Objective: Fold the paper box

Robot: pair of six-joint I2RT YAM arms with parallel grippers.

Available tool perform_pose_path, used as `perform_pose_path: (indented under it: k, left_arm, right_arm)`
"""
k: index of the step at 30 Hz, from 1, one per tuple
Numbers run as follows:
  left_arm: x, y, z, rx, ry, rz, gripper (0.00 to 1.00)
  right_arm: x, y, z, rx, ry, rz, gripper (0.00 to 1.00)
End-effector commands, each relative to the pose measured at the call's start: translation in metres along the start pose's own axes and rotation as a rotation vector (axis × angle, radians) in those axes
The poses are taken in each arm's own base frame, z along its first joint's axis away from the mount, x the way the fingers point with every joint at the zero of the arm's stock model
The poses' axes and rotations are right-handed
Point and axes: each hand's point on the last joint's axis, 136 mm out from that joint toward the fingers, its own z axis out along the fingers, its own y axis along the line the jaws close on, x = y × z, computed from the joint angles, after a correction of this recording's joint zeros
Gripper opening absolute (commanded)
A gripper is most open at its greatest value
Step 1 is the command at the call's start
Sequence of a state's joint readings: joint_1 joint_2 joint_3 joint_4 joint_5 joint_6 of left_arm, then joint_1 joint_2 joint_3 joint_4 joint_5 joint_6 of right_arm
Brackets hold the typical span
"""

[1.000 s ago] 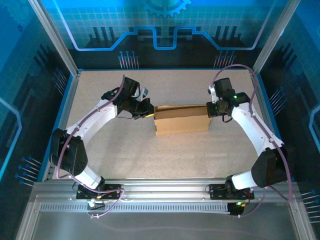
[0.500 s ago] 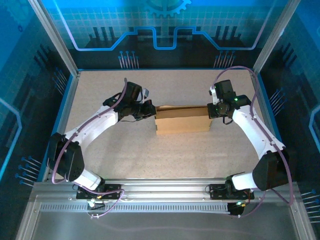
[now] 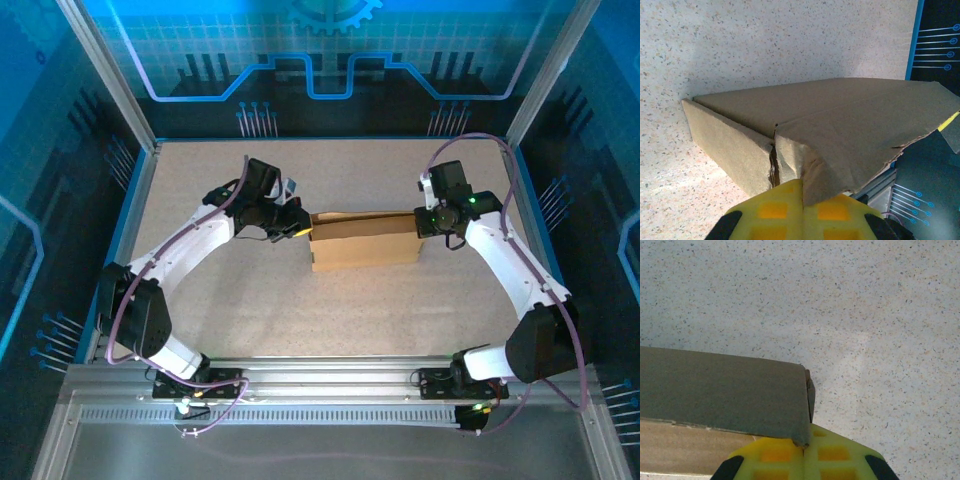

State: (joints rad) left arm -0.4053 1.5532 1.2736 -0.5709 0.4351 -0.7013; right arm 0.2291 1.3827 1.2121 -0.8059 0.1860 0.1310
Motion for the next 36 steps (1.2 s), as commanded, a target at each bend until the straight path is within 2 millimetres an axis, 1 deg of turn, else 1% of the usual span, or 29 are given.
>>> perform_pose_path:
  k: [1,9,16,18,20,22,27,29,34,35,36]
  left_arm:
    - [0.018,0.019,0.011,-0.028,0.078,-0.033,0.00]
    - [0.026,0.042,0.015,-0.098,0.088,-0.033,0.00]
    - [0.028,0.051,0.004,-0.172,0.081,-0.001,0.00]
    - [0.029,0.054,0.003,-0.192,0.081,0.002,0.00]
    - [0.031,0.055,0.005,-0.196,0.080,0.013,0.00]
    - [0.033,0.050,0.009,-0.198,0.064,0.061,0.00]
    - [0.031,0.048,0.015,-0.235,-0.016,0.105,0.00]
    - [0.031,0.053,0.014,-0.266,-0.050,0.119,0.00]
    - [0.036,0.074,0.011,-0.371,-0.096,0.130,0.00]
    - [0.038,0.074,0.012,-0.372,-0.105,0.129,0.02]
    - [0.039,0.074,0.014,-0.366,-0.113,0.124,0.08]
  right_arm:
    - [0.045,0.010,0.014,-0.038,0.176,-0.017,0.00]
    - [0.044,0.008,0.015,-0.028,0.181,-0.012,0.00]
    - [0.043,0.007,0.016,-0.022,0.183,-0.014,0.00]
    - [0.042,0.008,0.015,-0.026,0.180,-0.012,0.00]
    - [0.041,0.009,0.014,-0.031,0.175,-0.010,0.00]
    - [0.041,0.010,0.015,-0.035,0.172,-0.005,0.00]
    - [0.042,0.013,0.019,-0.046,0.167,0.015,0.00]
    - [0.043,0.012,0.021,-0.042,0.157,0.015,0.00]
    - [0.049,0.010,0.028,-0.032,0.159,0.021,0.00]
    - [0.049,0.010,0.029,-0.034,0.158,0.022,0.00]
    - [0.049,0.011,0.030,-0.037,0.158,0.026,0.00]
